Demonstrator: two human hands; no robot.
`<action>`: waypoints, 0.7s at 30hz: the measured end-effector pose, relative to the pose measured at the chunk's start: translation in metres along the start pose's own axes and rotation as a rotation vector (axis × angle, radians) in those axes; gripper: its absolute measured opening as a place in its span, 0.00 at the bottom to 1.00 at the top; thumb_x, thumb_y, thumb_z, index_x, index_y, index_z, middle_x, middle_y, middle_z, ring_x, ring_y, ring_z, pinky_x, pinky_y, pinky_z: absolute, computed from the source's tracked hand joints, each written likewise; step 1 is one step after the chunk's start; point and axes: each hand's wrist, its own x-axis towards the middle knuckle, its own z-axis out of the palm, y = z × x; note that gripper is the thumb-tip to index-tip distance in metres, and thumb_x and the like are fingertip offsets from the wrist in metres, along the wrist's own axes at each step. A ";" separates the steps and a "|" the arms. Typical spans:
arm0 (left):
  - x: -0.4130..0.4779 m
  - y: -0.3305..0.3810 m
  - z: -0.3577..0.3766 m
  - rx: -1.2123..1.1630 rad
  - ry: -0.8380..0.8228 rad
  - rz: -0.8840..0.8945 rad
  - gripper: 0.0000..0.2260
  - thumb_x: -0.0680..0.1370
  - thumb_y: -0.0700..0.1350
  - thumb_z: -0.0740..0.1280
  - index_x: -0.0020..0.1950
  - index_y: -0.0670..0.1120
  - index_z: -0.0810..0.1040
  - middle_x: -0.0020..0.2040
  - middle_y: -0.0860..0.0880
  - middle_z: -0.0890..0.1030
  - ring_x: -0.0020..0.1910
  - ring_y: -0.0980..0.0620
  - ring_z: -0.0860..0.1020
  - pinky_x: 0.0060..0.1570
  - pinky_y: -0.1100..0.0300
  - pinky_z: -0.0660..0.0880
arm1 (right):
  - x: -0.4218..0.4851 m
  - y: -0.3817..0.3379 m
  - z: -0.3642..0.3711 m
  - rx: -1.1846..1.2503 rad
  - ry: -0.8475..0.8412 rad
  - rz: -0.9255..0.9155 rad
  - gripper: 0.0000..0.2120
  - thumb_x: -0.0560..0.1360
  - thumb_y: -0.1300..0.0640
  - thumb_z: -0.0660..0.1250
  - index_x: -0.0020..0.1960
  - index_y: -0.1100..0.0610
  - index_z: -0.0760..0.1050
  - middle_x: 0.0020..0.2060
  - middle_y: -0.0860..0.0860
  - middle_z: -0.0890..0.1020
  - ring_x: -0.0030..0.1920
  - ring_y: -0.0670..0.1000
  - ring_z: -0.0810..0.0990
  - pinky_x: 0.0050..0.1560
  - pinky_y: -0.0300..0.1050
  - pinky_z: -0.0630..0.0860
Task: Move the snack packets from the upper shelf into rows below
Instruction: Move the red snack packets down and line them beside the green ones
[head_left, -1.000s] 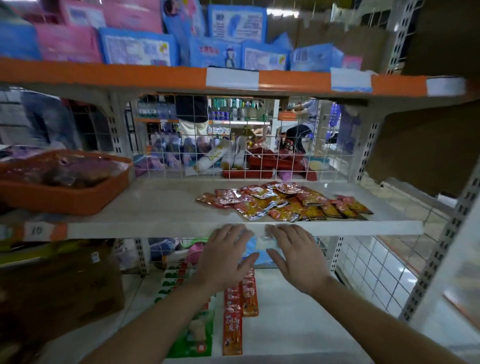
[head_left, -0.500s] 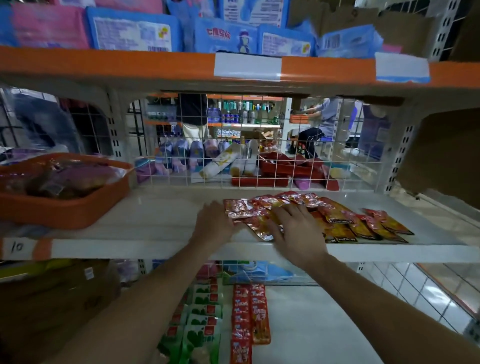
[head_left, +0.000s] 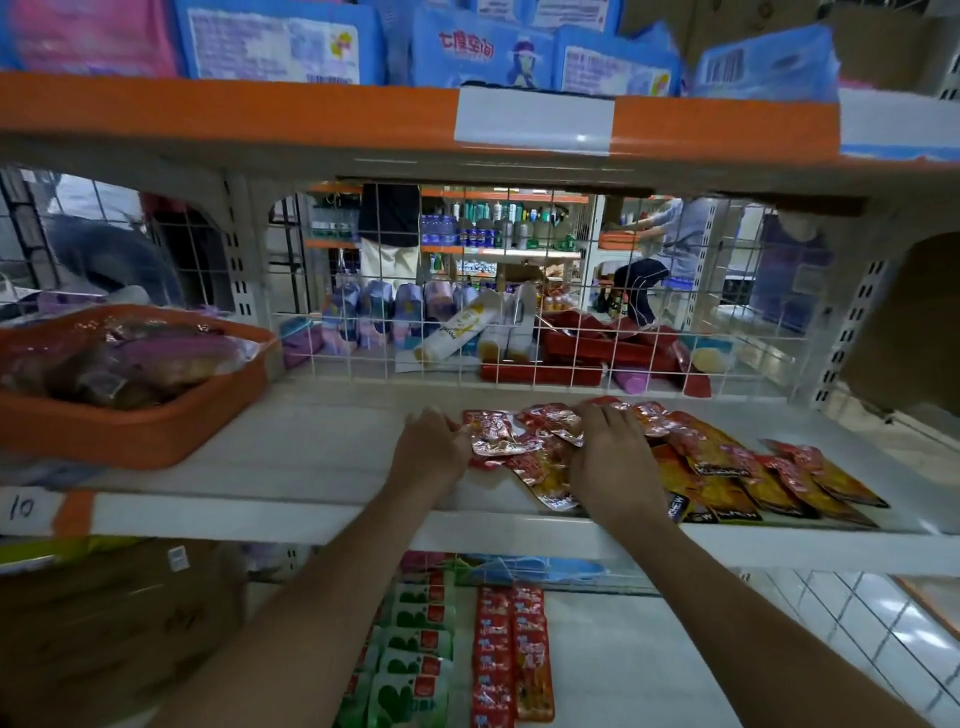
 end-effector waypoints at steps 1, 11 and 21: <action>-0.001 0.002 0.003 0.058 -0.005 0.016 0.19 0.79 0.56 0.66 0.59 0.41 0.77 0.58 0.41 0.76 0.54 0.43 0.78 0.55 0.52 0.76 | 0.000 0.000 0.001 0.004 -0.007 0.021 0.24 0.74 0.65 0.63 0.70 0.61 0.70 0.62 0.58 0.77 0.65 0.59 0.69 0.66 0.51 0.67; 0.001 0.004 0.003 0.190 -0.165 0.107 0.25 0.73 0.60 0.71 0.67 0.51 0.77 0.64 0.48 0.71 0.67 0.46 0.69 0.64 0.52 0.70 | 0.002 0.005 0.005 0.072 -0.032 0.123 0.22 0.76 0.63 0.59 0.70 0.62 0.69 0.65 0.59 0.74 0.69 0.58 0.63 0.69 0.51 0.65; -0.002 0.003 -0.008 -0.307 -0.231 -0.026 0.20 0.76 0.35 0.68 0.66 0.48 0.75 0.57 0.50 0.79 0.54 0.52 0.78 0.51 0.59 0.77 | 0.002 0.004 0.002 0.056 -0.077 0.128 0.18 0.80 0.58 0.57 0.70 0.59 0.69 0.65 0.55 0.72 0.69 0.56 0.64 0.68 0.49 0.66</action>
